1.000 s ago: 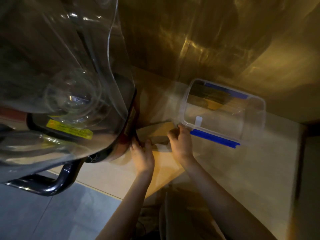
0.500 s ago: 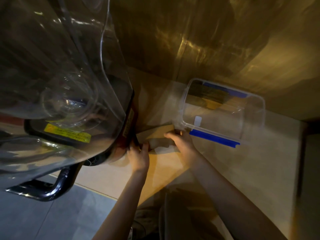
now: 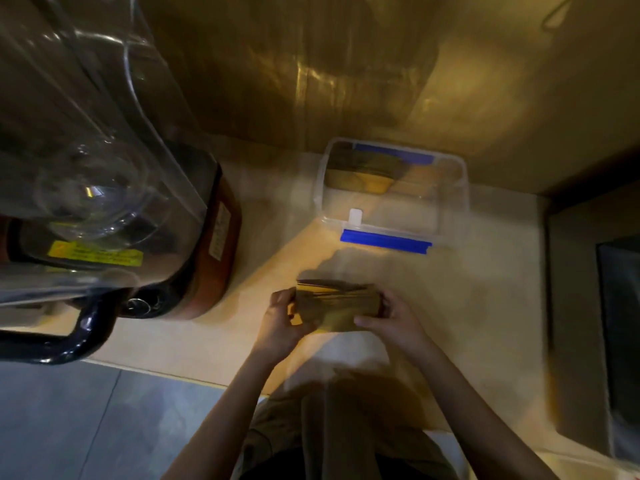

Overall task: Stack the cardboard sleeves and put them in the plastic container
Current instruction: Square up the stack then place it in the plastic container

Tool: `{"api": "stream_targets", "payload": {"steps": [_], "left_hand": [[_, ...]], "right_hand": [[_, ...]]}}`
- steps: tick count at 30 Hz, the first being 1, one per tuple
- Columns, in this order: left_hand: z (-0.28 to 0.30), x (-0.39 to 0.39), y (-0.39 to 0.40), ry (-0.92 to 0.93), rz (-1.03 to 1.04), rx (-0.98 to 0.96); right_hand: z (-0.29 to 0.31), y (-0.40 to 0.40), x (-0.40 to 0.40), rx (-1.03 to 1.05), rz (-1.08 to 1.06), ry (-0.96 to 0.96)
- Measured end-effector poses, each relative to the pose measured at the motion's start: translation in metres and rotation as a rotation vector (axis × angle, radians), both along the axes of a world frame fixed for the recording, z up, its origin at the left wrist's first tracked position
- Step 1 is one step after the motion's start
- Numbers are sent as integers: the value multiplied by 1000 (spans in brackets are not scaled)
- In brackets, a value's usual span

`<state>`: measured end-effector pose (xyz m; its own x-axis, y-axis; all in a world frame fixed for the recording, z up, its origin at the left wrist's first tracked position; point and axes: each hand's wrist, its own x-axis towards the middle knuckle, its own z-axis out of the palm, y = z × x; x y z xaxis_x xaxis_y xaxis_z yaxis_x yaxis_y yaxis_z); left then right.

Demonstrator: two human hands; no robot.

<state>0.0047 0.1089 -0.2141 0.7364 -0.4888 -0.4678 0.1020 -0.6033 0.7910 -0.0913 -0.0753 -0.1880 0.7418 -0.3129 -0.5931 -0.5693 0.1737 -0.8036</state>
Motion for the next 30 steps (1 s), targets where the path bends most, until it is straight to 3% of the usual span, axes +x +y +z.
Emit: {"api": "stream_targets", "payload": {"steps": [5, 11, 16, 22, 30], "left_hand": [[15, -23, -17, -302, -115, -68], [8, -36, -25, -123, -166, -98], [4, -49, -33, -42, -73, -156], [4, -55, -33, -93, -23, -133], [9, -57, -26, -233, -48, -72]], "right_hand": [[11, 4, -42, -306, 18, -85], [5, 9, -66, -287, -16, -28], [-3, 22, -65, -240, -128, -22], [-10, 29, -55, -267, -218, -12], [0, 18, -63, -323, -73, -50]]}}
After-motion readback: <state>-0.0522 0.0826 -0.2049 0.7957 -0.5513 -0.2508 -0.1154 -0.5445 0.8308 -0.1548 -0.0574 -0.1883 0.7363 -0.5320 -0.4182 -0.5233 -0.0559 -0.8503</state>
